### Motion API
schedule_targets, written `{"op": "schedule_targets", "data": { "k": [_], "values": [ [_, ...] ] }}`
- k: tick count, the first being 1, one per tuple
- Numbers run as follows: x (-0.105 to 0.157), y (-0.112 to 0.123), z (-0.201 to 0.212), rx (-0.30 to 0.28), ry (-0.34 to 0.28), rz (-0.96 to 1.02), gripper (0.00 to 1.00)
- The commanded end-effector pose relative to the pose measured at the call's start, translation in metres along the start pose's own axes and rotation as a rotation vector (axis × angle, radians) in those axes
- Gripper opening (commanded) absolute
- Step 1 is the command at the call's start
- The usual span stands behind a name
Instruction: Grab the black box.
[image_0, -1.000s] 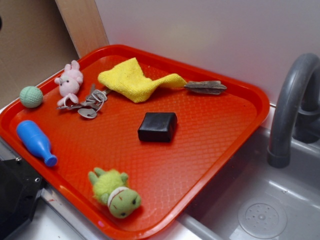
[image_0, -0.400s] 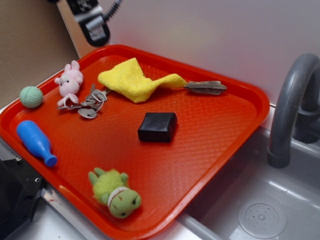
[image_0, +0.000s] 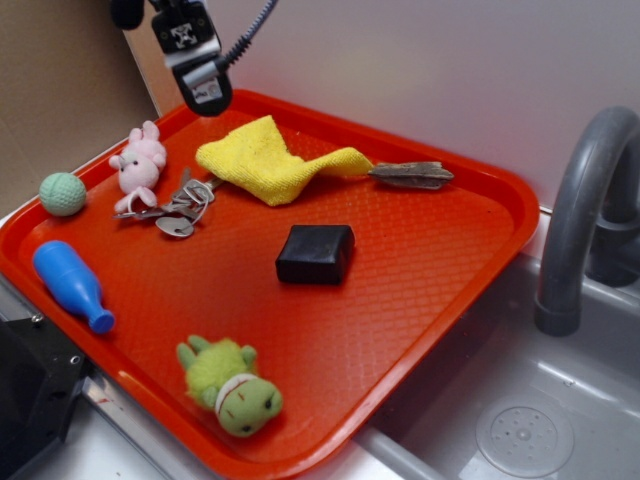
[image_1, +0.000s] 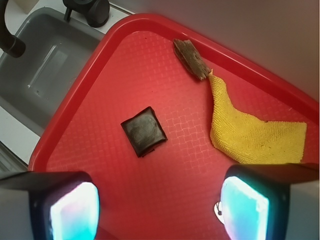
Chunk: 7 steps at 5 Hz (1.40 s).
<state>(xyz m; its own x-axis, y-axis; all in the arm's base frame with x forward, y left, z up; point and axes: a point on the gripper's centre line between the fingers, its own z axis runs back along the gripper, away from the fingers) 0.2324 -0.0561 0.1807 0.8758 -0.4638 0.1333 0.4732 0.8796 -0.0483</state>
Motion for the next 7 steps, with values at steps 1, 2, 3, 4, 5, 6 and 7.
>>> {"op": "schedule_targets", "data": {
  "k": [1, 2, 3, 4, 5, 6, 7],
  "values": [
    [0.003, -0.012, 0.007, 0.005, -0.031, -0.032, 1.00],
    [0.005, -0.028, -0.014, 0.007, -0.045, -0.219, 1.00],
    [0.001, -0.029, -0.047, 0.039, -0.004, -0.309, 1.00],
    [0.003, -0.033, -0.074, 0.027, 0.067, -0.385, 1.00],
    [0.005, -0.034, -0.086, 0.056, 0.125, -0.404, 1.00],
    [0.005, -0.034, -0.086, 0.056, 0.125, -0.404, 1.00],
    [0.005, -0.034, -0.086, 0.056, 0.125, -0.404, 1.00]
  ]
}}
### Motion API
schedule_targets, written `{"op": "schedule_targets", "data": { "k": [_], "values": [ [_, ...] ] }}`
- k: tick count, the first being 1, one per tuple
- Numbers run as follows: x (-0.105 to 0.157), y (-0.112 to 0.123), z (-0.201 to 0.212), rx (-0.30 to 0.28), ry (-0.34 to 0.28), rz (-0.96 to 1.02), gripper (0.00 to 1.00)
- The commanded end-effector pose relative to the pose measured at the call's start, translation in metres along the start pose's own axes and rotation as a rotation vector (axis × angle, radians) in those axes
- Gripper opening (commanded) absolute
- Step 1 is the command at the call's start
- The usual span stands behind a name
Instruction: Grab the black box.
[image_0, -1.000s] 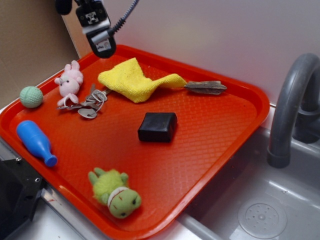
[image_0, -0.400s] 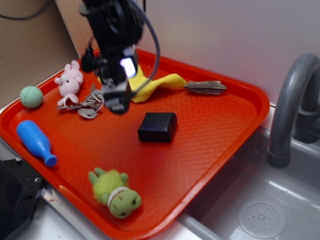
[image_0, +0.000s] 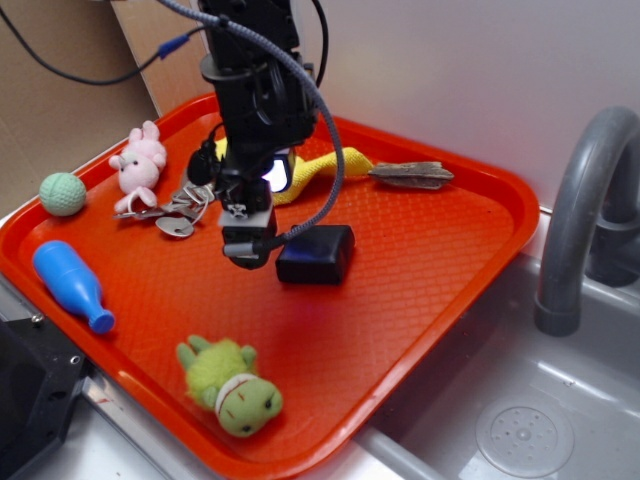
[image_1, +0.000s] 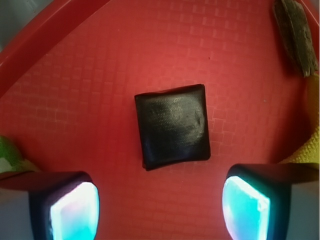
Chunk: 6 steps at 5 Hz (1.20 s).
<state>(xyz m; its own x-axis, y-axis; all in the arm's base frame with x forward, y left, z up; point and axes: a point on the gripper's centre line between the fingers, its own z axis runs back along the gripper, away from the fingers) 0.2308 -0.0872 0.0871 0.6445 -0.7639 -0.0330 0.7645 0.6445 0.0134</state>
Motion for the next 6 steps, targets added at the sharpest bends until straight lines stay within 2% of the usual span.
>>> {"op": "schedule_targets", "data": {
  "k": [1, 2, 3, 4, 5, 6],
  "values": [
    [0.017, -0.006, -0.036, 0.064, 0.052, -0.002, 1.00],
    [0.030, -0.005, -0.058, 0.101, 0.042, -0.043, 1.00],
    [0.035, 0.002, -0.070, 0.097, 0.073, -0.058, 1.00],
    [0.024, 0.024, -0.054, 0.112, 0.009, 0.018, 1.00],
    [0.019, 0.029, -0.028, 0.056, -0.033, 0.048, 0.00],
    [0.017, 0.027, 0.021, 0.052, -0.104, 0.078, 0.00]
  ]
}}
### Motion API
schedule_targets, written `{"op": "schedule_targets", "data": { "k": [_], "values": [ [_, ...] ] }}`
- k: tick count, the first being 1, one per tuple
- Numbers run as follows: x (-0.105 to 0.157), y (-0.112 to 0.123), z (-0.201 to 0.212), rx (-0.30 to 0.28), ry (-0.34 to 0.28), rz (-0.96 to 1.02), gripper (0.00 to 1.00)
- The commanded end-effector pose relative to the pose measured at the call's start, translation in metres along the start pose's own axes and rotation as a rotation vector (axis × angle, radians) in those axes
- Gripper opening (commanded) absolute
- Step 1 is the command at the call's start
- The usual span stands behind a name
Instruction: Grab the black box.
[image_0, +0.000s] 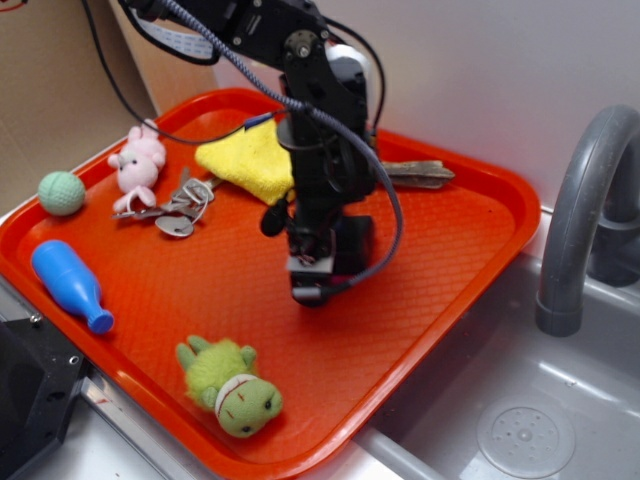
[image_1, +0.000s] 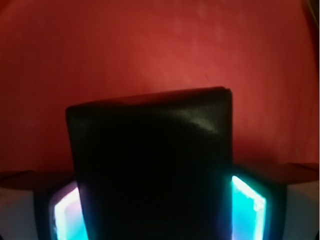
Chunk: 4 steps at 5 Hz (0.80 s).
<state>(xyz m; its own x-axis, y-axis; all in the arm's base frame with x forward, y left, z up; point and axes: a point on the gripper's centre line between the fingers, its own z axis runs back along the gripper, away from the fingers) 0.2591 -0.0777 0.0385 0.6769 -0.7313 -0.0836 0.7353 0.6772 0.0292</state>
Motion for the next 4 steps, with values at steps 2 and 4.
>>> {"op": "schedule_targets", "data": {
  "k": [2, 4],
  "values": [
    [-0.034, -0.009, 0.167, 0.115, -0.203, 0.289, 0.00],
    [-0.039, -0.003, 0.171, 0.114, -0.111, 0.404, 0.00]
  ]
}}
